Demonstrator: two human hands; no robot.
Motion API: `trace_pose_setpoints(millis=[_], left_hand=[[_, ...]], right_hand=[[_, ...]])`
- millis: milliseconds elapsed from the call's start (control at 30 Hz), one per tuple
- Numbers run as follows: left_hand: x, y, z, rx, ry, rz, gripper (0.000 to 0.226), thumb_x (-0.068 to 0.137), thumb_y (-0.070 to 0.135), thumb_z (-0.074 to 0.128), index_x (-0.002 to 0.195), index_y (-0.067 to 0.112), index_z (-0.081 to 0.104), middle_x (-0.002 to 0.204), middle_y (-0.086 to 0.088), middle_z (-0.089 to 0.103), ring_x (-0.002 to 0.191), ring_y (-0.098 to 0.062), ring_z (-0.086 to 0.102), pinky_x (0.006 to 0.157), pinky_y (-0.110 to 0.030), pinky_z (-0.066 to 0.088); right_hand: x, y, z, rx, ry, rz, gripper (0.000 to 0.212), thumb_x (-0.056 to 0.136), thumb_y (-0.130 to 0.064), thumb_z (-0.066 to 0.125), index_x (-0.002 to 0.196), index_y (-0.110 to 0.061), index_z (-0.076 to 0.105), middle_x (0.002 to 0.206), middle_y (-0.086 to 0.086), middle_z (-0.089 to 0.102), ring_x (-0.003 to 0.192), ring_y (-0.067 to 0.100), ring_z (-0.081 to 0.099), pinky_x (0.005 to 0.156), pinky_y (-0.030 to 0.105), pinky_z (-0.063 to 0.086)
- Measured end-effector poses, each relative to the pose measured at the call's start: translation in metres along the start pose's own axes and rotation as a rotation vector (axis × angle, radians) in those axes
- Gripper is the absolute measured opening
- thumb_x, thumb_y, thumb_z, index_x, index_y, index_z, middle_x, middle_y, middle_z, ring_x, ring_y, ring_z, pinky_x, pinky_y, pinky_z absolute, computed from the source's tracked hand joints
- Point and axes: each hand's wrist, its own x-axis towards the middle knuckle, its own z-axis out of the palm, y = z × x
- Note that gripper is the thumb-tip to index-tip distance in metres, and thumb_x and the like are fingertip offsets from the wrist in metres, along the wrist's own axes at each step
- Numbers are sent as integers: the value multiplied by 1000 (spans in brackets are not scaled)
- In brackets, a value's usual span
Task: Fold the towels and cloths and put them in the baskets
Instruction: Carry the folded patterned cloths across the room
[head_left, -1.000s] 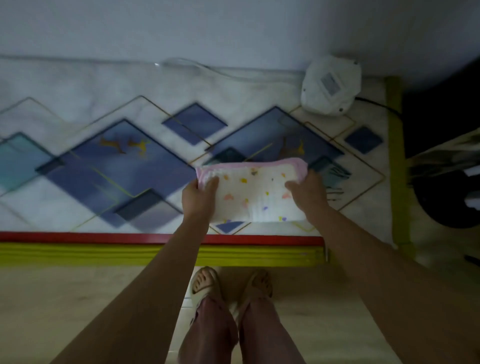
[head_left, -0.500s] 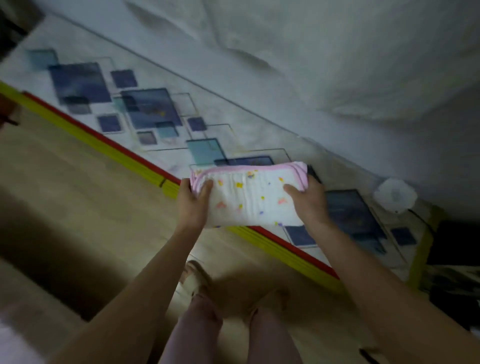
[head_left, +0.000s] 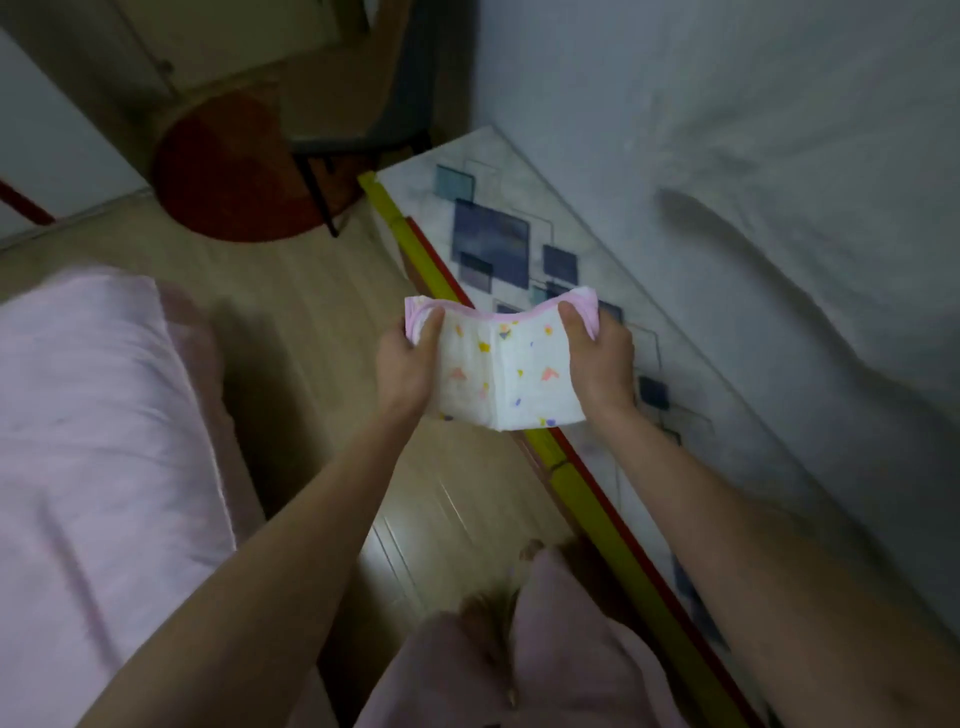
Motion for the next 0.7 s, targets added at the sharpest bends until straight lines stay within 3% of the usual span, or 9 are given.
trace_pose_setpoints(millis=[133,267,367,500,700], left_hand=[[83,7,-75,-38,156,-68,38,92,44,54,99,8,65,93,-9,69,88,-23,66,74,-43,57],[179,25,-142,-54,317,-40,32,94,39,52,97,9,64,83,1,65,83,-15,63,69,-29,50],[255,40,-192,-25,451,-23,32,95,37,52,104,8,62,92,0,64,89,-14,61,69,-21,43],[346,55,-260,-21,596,-19,45,88,48,48,106,9,62,99,-6,68,93,-20,63,81,-37,52],[478,58,-359,-39,738,-72,37,98,34,44,117,5,57,109,-9,64,100,-23,60,82,-31,45]], right_hand=[[46,-61,106,-31,-179,-108,24,95,-33,53,86,-12,61,86,9,66,81,21,62,69,36,50],[106,-115,220,-53,-316,-233,33,95,-35,53,92,-3,64,87,12,67,84,26,64,70,40,50],[148,-163,304,-112,-392,-311,33,96,-36,50,96,-6,63,88,7,64,84,22,60,67,32,44],[194,-234,411,-161,-501,-436,34,97,-35,49,97,-4,63,92,13,66,83,22,59,73,38,48],[247,-317,577,-200,-606,-557,33,97,-37,48,98,-7,63,95,11,67,89,28,62,78,44,51]])
